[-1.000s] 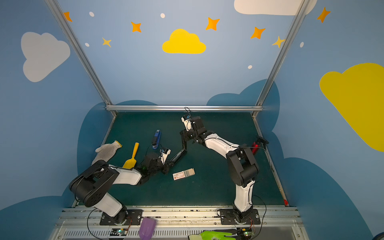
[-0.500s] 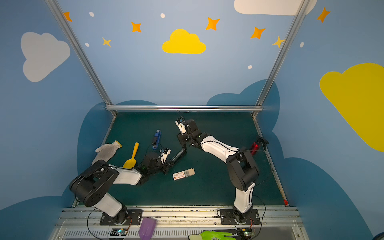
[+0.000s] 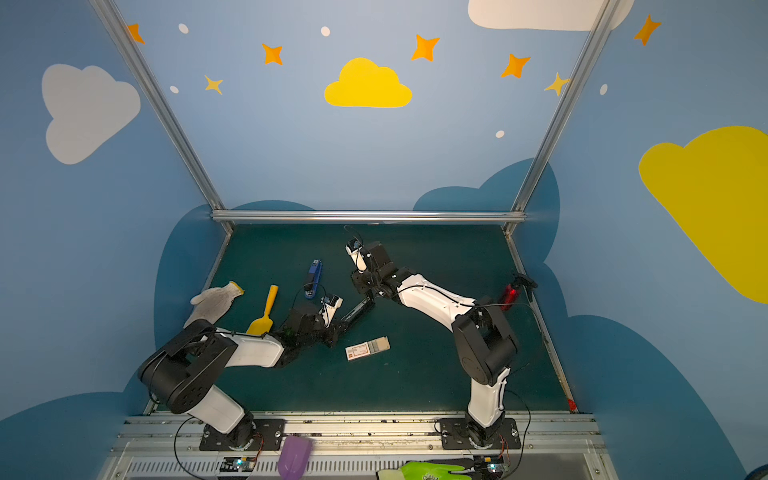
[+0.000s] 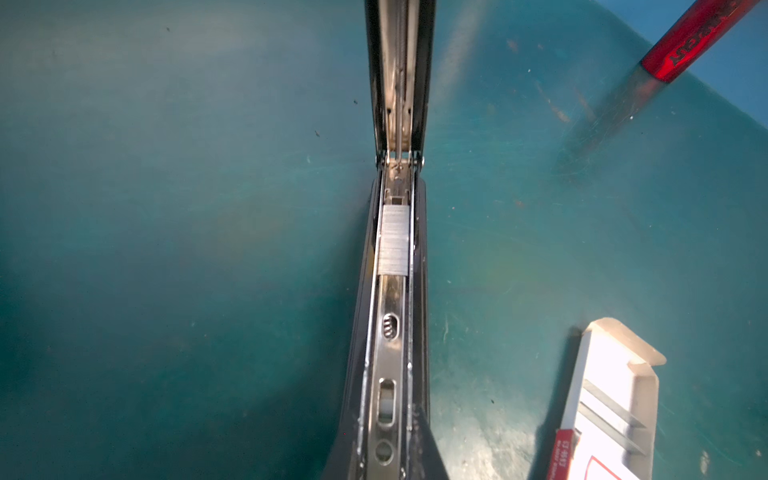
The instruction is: Load the staples into the stapler
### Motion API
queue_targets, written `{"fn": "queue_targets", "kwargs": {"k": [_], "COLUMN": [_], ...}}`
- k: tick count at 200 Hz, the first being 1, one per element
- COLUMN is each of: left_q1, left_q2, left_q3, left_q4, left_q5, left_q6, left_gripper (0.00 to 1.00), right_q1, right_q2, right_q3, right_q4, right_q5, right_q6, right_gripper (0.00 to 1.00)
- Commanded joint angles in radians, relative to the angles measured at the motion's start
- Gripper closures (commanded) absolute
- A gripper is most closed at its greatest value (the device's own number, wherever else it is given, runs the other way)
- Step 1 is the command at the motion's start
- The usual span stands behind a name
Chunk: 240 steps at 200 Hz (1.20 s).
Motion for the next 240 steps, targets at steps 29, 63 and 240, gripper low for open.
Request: {"fn": "queue_targets", "kwargs": {"k": [29, 63, 240], "left_q1": [-0.005, -0.005, -0.006], "left_q2": [-0.064, -0.085, -0.118], "left_q3": [0.077, 0.08, 0.1], "left_q4": [0.108, 0.093, 0.06], "left_q5": [0.007, 0.008, 0.006], "left_q6": [0.002, 0.004, 0.009], "left_gripper": [0.96, 0.96, 0.96], "right_q1": [0.072, 0.081, 0.12], "right_q2": [-0.013, -0.015, -0.029], "right_q3": [-0.003, -0.004, -0.001], "right_q4": [-0.086, -0.084, -0.102], "right_q5": [-0.123, -0.123, -0.115], "right_q6": [0.155, 0.157, 0.15], "right_gripper": [0.97, 0.97, 0.94]}}
